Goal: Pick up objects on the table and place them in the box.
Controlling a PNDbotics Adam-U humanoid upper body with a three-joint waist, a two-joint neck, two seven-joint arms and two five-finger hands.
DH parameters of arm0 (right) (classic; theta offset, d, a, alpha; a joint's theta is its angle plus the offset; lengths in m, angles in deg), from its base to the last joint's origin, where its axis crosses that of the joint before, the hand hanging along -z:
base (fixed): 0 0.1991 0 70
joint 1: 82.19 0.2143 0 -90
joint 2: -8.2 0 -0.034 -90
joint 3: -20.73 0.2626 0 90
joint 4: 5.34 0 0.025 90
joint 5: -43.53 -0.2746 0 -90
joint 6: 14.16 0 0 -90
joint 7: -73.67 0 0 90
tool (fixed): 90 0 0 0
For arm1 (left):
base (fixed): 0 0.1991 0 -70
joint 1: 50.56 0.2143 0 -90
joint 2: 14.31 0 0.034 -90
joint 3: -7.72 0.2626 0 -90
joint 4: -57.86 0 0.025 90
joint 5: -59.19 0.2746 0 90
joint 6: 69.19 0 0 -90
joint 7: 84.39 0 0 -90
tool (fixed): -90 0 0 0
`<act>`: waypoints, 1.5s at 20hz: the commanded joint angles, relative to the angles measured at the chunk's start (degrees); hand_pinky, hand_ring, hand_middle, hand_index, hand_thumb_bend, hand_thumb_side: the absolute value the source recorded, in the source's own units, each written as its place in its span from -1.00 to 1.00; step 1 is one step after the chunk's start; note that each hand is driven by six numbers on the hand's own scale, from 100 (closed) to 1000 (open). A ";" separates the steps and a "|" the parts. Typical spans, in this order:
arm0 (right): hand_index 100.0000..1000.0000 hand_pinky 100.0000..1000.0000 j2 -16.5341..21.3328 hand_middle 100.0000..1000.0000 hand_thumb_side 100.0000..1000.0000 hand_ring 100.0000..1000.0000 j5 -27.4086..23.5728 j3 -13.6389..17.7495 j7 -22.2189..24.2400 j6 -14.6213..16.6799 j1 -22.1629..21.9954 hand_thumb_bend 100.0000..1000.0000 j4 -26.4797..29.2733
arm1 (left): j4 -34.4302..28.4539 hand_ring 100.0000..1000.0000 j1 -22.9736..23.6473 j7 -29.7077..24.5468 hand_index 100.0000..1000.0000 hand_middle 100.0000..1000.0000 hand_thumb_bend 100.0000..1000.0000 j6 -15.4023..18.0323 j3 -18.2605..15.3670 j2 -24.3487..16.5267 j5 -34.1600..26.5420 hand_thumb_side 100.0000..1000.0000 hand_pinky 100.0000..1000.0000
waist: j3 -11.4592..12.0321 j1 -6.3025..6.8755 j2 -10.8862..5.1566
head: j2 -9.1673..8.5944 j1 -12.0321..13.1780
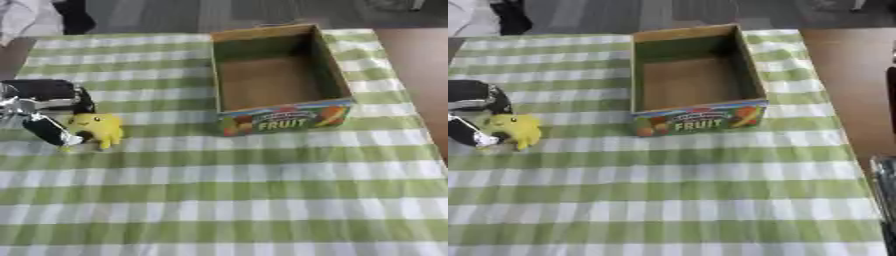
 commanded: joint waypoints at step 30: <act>0.68 0.53 0.66 0.08 0.52 0.67 -1.03 -0.63 1.24 0.58 1.57 -1.00 1.10 | 0.29 -0.05 -23.65 13.18 -0.13 -0.26 -1.00 -8.93 -4.86 17.27 8.01 -0.50 0.13 | -2.60 1.35 -0.69 | -1.33 3.63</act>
